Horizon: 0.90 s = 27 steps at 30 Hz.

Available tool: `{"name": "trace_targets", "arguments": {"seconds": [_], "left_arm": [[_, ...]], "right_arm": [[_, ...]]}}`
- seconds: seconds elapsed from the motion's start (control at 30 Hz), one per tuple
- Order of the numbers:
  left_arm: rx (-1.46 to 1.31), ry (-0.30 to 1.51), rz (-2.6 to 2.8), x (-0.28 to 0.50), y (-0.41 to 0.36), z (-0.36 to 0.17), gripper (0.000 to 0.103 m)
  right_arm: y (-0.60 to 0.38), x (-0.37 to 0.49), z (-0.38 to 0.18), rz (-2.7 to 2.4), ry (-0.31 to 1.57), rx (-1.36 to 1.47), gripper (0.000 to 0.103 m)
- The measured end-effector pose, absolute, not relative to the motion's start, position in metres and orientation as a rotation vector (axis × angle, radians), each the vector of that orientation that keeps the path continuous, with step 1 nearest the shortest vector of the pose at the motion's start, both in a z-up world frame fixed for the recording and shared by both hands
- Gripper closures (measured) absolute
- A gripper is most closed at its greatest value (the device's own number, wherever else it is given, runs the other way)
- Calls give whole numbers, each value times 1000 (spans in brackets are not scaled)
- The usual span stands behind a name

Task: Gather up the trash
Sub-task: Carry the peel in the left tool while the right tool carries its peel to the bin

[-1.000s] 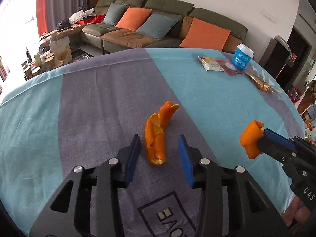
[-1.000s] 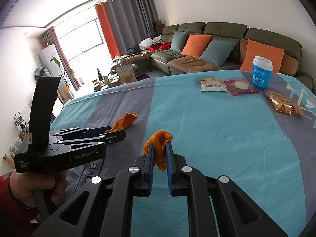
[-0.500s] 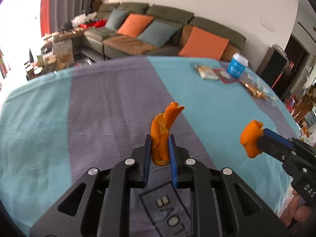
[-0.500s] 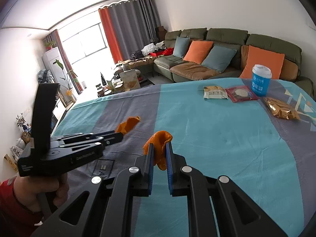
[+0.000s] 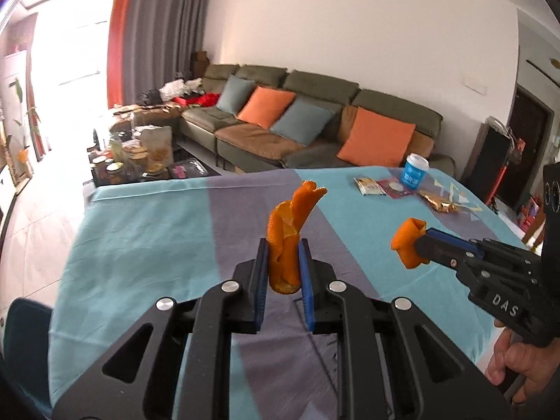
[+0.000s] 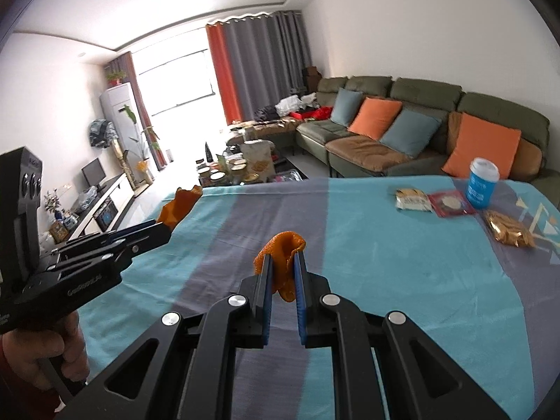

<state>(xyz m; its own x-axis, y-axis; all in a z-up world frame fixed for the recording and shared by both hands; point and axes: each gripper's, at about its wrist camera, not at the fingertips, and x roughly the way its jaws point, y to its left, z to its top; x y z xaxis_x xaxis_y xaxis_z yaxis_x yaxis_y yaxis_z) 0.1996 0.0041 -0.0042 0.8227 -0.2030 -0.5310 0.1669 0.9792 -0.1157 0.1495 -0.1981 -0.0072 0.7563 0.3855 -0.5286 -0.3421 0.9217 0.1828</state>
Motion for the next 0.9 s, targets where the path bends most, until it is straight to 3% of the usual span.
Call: {"name": "trace_targets", "arguments": {"seconds": [0.9], "left_arm": [[-149,371,152,50,143,45,86]], "right_arm": [[-66,114,54,647,425,-88,93]]}}
